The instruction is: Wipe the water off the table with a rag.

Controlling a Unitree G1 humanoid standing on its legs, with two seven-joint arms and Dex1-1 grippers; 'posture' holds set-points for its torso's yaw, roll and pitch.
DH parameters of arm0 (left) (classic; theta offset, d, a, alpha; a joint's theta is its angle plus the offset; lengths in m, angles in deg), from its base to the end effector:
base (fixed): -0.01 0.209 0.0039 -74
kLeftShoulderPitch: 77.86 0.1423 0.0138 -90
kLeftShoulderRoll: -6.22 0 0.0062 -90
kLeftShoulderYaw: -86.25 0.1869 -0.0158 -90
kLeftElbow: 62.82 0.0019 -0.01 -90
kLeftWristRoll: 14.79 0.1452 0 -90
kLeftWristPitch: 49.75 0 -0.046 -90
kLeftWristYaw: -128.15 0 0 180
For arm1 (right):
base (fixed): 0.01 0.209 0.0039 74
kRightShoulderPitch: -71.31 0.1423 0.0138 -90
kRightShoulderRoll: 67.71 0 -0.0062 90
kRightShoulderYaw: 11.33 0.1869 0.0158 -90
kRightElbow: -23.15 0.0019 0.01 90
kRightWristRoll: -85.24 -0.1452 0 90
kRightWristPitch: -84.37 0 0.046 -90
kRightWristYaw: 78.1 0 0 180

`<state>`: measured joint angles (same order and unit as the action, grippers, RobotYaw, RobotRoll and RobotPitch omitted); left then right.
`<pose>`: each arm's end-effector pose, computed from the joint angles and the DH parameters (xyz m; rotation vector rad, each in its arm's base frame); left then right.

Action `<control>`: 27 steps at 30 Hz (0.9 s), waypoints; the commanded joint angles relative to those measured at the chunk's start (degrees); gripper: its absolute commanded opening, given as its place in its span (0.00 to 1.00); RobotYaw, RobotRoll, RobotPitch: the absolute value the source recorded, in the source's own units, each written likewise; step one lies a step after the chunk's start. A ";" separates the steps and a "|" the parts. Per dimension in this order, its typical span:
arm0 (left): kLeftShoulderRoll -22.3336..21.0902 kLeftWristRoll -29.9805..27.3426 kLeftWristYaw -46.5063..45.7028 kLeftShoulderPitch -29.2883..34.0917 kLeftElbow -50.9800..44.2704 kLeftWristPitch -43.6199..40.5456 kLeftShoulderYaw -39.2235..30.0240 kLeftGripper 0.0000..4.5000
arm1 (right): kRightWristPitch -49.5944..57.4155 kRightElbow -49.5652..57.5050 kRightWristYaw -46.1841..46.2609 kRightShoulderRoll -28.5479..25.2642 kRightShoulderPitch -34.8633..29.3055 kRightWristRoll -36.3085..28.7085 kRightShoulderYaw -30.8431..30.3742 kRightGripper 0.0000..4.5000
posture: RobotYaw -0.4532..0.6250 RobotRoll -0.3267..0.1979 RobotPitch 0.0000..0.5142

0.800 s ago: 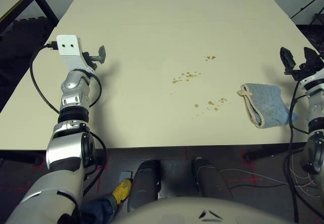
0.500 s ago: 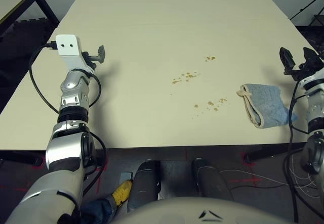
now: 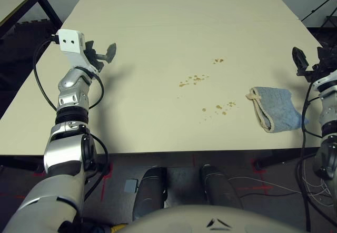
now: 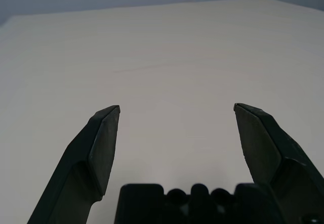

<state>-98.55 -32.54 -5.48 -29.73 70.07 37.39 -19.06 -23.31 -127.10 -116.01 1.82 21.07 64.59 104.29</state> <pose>0.3214 0.2986 0.1476 0.0027 -0.0795 -0.4616 0.2841 -0.3595 0.1217 0.0196 -0.2331 0.0236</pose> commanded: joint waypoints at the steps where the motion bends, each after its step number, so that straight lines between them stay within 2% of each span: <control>1: -1.75 -2.45 11.50 4.52 -7.42 -6.45 4.07 1.00 | 0.21 -0.32 -0.14 -1.08 -0.27 0.17 0.21 0.99 | 0.25 0.62 0.26; 6: -5.27 -4.79 23.75 10.68 -18.22 -14.51 9.05 1.00 | 1.00 0.36 -0.49 -1.89 -1.31 0.01 0.23 0.99 | 0.24 0.62 0.29; 10: -6.27 -3.97 27.20 11.18 -20.09 -15.46 11.38 1.00 | 3.28 0.69 -1.40 -3.24 -1.70 -0.40 0.42 0.99 | 0.23 0.62 0.30; 13: -6.42 -3.06 28.60 10.41 -19.89 -14.80 12.80 1.00 | 9.64 1.86 -3.98 -5.55 -2.25 -0.97 0.10 0.99 | 0.23 0.62 0.31; 17: -5.96 -2.25 28.41 9.25 -18.88 -13.34 13.63 1.00 | 24.63 3.96 -8.75 -10.86 -1.84 -2.08 -0.64 0.99 | 0.22 0.62 0.31; 19: -5.65 -1.86 28.04 8.67 -18.04 -12.60 13.88 1.00 | 33.68 6.51 -13.29 -14.21 -2.44 -1.66 -2.95 0.99 | 0.21 0.62 0.31; 23: -5.03 -1.36 27.72 8.31 -17.26 -11.43 14.34 1.00 | 50.64 17.19 -26.94 -20.47 -8.26 -1.71 -10.60 0.99 | 0.20 0.62 0.30; 27: -4.44 -1.22 27.20 8.23 -16.83 -10.57 14.56 1.00 | 58.70 24.82 -32.45 -23.01 -12.84 -2.78 -13.43 0.99 | 0.20 0.62 0.30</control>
<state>-103.20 -34.63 22.02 -21.32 52.84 26.05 -4.99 32.46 -105.36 -146.57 -20.03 9.14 62.56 92.32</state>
